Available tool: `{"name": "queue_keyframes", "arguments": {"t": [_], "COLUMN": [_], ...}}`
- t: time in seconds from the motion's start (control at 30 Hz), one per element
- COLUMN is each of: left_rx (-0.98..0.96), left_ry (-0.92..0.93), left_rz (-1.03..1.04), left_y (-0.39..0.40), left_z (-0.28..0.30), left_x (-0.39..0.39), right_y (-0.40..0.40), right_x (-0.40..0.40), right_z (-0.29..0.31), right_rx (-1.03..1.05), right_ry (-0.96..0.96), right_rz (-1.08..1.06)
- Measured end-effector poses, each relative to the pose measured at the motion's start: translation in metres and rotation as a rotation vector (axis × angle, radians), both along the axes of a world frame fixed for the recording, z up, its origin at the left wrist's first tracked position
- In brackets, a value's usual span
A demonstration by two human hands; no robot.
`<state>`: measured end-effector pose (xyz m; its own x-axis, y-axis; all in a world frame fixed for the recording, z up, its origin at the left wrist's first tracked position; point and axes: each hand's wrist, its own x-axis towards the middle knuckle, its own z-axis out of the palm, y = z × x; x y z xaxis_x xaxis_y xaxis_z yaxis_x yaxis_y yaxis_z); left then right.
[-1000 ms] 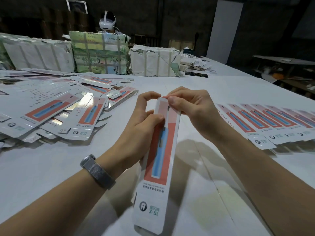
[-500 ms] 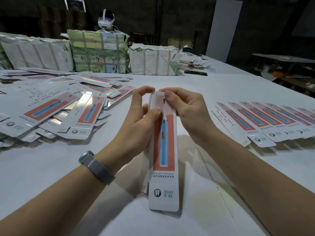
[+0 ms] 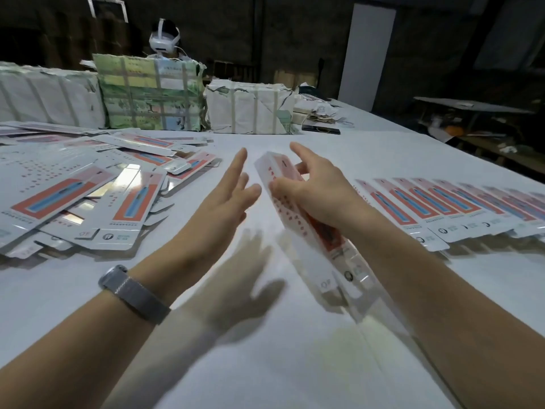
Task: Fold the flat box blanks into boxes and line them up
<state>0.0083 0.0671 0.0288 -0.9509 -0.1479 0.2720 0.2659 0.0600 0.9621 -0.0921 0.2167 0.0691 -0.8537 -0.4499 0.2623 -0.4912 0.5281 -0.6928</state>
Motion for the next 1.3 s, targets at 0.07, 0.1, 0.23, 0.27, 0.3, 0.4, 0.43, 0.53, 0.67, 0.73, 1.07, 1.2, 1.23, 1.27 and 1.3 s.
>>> {"name": "queue_keyframes", "arguments": {"t": [0.07,0.1,0.23,0.27,0.3,0.4,0.43,0.53,0.67,0.73,1.07,1.2,1.23,1.27,1.3], "left_rx": [-0.056,-0.069,-0.043,-0.050,-0.061,-0.079,-0.080,-0.086,-0.136,-0.303,-1.231,-1.341,-1.347,-1.353,-1.362], "left_ry": [-0.014,-0.012,0.008,0.009,0.006,-0.005,-0.006,0.001,-0.004,-0.006,-0.680,-0.547,-0.541,-0.539,-0.533], "left_rz": [0.188,0.258,0.370,0.374,0.373,0.373,0.380,0.399,0.444,0.533,0.683,0.712,0.708,0.696,0.684], "left_y": [-0.004,-0.008,-0.025,-0.029,-0.032,-0.037,-0.038,-0.034,-0.029,-0.036,-0.094,-0.091,-0.089,-0.086,-0.084], "left_z": [0.000,0.000,-0.001,-0.002,-0.004,-0.008,-0.008,-0.005,0.006,0.007,-0.012,-0.009,-0.010,-0.010,-0.010], "left_x": [-0.001,-0.002,-0.004,-0.006,-0.008,-0.012,-0.012,-0.009,-0.006,-0.006,0.010,0.007,0.006,0.004,0.004], "right_y": [0.014,0.023,0.051,0.055,0.057,0.062,0.062,0.059,0.042,0.026,-0.009,-0.010,-0.011,-0.011,-0.012], "right_x": [-0.020,-0.031,-0.064,-0.068,-0.072,-0.078,-0.079,-0.077,-0.059,-0.043,0.002,0.003,0.003,0.004,0.004], "right_z": [0.002,0.001,-0.012,-0.015,-0.018,-0.022,-0.023,-0.021,-0.016,-0.019,-0.032,-0.036,-0.037,-0.038,-0.039], "right_rx": [0.197,0.306,0.621,0.644,0.649,0.667,0.679,0.687,0.464,0.313,0.201,0.206,0.208,0.209,0.207], "right_ry": [0.010,0.031,0.090,0.099,0.118,0.187,0.199,0.253,0.420,0.482,0.579,0.571,0.569,0.568,0.567], "right_rz": [-0.135,-0.205,-0.400,-0.433,-0.459,-0.488,-0.484,-0.485,-0.385,-0.251,0.071,0.103,0.107,0.111,0.113]}}
